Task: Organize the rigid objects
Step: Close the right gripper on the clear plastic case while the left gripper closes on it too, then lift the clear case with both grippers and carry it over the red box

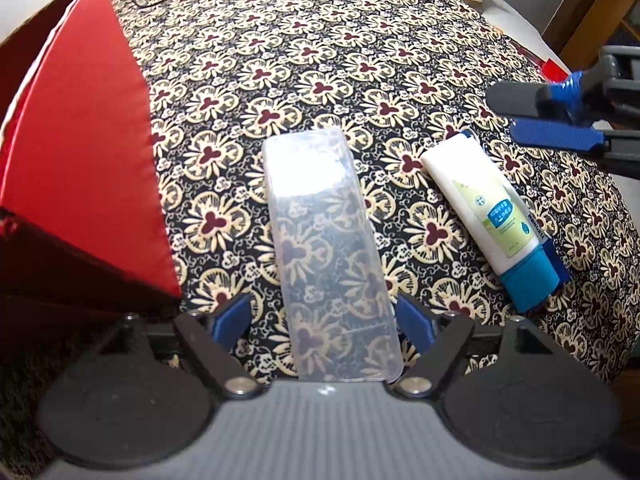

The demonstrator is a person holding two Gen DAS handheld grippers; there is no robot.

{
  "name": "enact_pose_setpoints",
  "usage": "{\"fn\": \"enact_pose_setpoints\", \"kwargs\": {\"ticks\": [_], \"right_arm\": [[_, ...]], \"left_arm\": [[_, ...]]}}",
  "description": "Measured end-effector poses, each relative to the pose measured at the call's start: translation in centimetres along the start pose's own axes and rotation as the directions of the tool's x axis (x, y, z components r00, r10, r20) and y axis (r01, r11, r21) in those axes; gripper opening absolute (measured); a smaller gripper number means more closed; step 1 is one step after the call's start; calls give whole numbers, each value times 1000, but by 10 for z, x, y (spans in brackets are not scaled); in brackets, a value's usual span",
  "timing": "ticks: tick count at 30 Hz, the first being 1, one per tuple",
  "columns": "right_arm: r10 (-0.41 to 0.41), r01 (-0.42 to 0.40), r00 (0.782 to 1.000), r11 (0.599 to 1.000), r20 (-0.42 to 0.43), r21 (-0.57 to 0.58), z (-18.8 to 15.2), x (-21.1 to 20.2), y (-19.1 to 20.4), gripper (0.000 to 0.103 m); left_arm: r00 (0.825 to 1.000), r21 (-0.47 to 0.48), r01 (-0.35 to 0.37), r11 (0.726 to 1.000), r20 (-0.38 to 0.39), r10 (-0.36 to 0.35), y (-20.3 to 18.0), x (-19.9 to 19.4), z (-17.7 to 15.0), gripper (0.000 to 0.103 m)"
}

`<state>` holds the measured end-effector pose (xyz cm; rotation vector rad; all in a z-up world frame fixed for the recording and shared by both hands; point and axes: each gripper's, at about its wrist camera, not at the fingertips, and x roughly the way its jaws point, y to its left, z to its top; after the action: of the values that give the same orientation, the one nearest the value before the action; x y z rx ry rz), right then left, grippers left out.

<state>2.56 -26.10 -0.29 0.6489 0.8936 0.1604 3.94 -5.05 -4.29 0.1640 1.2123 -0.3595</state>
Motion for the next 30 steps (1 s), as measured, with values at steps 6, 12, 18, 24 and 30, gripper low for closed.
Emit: {"fn": "enact_pose_setpoints", "kwargs": {"ticks": [6,12,18,24,30], "right_arm": [[27,-30,997,999,-70,-44,-18,24,19,19],[48,-59,987,996,-152,-69,-31,50,33,19],[67,-81,975,995,-212,-60,-37,70,39,20],[125,-125,964,992,-233,14,-40,78,37,20],[142,-140,959,990,-245,25,-46,81,42,21]], "left_arm": [[999,7,-23,1000,33,23,-2,1,6,68],[998,-9,-32,999,50,32,1,0,9,57],[998,-24,0,1000,68,2,5,-4,2,51],[995,-78,68,995,80,-62,17,-9,-4,50],[988,-136,137,981,83,-127,32,-14,-11,50]]}}
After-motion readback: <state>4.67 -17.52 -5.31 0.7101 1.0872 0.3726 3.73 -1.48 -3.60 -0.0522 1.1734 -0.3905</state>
